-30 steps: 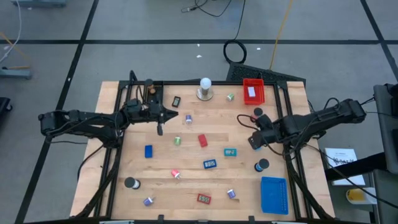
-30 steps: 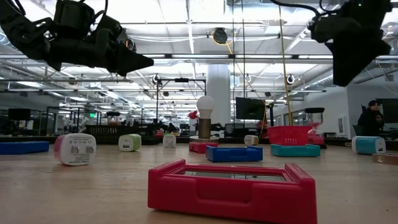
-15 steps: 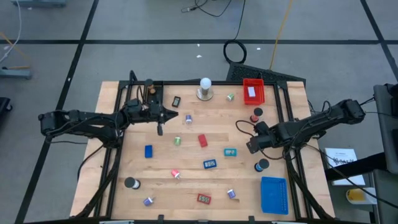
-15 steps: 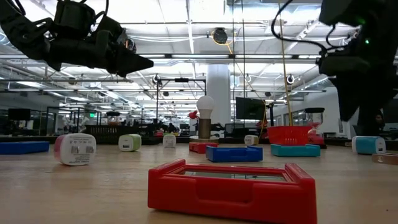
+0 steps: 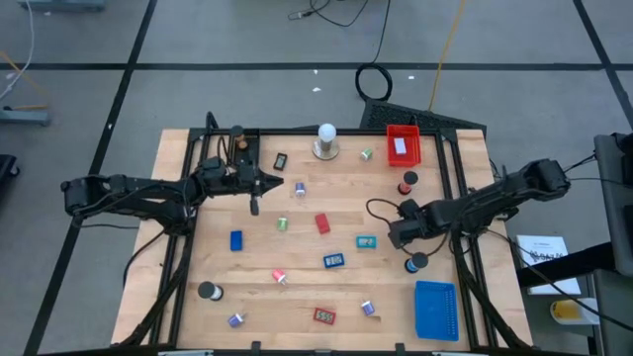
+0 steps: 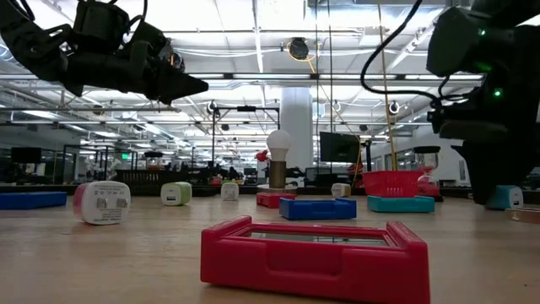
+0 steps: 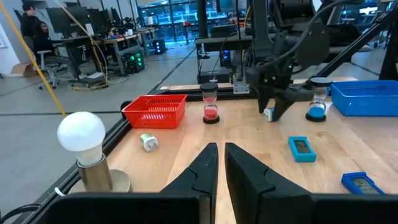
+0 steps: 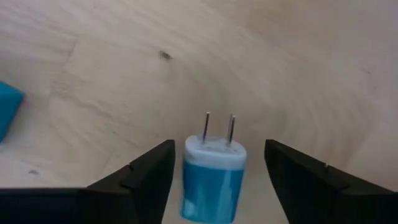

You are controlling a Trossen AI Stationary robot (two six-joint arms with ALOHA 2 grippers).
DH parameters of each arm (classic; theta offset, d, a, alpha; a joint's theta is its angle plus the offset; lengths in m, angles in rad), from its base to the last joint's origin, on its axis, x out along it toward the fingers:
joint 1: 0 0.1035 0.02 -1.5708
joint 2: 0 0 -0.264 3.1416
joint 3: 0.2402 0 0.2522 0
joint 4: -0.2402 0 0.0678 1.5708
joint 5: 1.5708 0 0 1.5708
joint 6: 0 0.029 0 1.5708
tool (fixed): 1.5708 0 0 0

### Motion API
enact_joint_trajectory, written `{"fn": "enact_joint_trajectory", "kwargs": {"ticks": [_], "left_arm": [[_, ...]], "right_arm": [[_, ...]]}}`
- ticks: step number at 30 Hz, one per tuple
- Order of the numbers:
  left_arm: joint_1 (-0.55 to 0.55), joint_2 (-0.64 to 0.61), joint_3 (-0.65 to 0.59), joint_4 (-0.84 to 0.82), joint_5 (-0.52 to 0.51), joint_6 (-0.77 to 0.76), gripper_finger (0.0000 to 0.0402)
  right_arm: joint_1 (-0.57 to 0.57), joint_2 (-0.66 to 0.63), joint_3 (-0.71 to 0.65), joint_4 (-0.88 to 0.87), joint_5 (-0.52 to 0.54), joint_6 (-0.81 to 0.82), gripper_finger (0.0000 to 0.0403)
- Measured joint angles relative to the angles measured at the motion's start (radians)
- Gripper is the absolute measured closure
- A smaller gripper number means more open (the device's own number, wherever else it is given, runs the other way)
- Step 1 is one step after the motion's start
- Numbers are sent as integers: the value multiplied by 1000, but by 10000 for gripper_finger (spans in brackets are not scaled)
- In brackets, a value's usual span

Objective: Pick & Place Office items
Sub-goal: Put the light blue charger adapter into the blue bin

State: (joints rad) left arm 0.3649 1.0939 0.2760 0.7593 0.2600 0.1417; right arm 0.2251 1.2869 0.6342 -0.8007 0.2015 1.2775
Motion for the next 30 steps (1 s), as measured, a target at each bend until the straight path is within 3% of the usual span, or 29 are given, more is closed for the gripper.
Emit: {"fn": "enact_joint_trajectory", "kwargs": {"ticks": [9, 19, 30], "left_arm": [[0, 0, 0, 0, 0, 2, 364], [0, 0, 0, 0, 0, 0, 364], [0, 0, 0, 0, 0, 3, 364]], "right_arm": [[-17, -12, 0, 6, -49, -48, 275], [-17, -116, 89, -114, -79, -86, 264], [71, -98, 492, -352, -48, -141, 272]]}}
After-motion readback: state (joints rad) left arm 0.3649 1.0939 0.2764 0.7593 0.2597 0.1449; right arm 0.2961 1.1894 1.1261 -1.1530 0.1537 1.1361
